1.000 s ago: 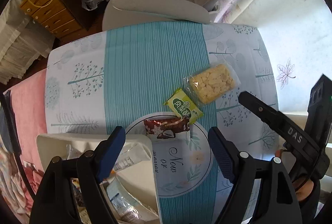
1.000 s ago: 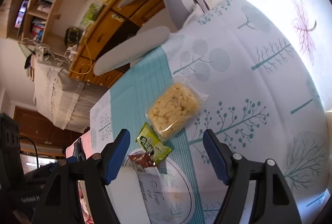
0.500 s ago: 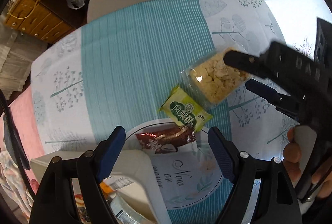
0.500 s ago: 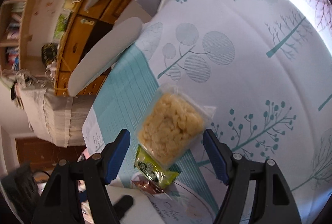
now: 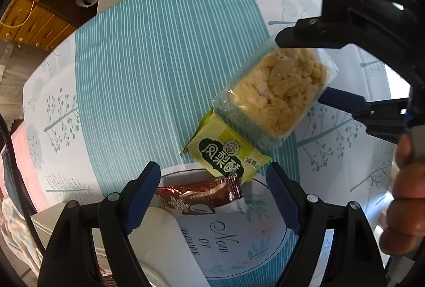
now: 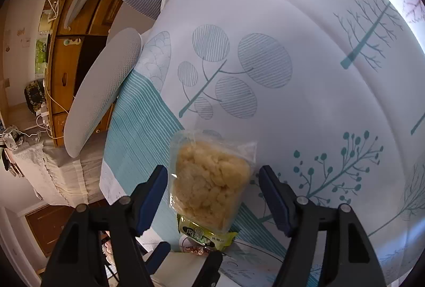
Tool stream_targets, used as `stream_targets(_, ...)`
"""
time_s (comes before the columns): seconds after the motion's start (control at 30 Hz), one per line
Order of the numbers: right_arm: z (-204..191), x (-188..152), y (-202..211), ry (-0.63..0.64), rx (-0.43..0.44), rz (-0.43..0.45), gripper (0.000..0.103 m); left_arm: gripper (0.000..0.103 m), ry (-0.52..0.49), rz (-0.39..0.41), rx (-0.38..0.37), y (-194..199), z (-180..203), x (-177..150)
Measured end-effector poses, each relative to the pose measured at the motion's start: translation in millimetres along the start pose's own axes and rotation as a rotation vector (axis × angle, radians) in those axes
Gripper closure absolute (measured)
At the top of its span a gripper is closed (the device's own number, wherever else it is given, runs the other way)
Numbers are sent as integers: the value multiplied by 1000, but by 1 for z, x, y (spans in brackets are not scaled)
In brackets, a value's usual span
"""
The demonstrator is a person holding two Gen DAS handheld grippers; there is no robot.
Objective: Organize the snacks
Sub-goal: 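Grasp the last rice-cracker bag with the right gripper while the left gripper approaches the green packet, then close the left gripper on the green-and-yellow packet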
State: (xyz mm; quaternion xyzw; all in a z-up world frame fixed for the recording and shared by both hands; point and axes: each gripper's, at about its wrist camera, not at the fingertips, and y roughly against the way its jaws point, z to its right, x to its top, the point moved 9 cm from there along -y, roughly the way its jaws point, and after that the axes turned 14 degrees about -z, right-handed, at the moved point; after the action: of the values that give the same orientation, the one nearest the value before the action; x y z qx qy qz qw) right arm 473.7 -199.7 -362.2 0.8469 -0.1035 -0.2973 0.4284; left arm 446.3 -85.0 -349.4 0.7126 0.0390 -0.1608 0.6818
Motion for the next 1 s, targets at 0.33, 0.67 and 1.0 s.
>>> stream_targets(0.33,4,3,2,-13,16,-9,49,22,20,-12,11,-17,0,23)
stream_targets(0.67,24,3,25,-49,79,32,64,31,24,-5,-18,-23,8,38)
stream_targets(1.0,63,-7,59,-87,108,79,66,42,33,49,-27,-21,10,47)
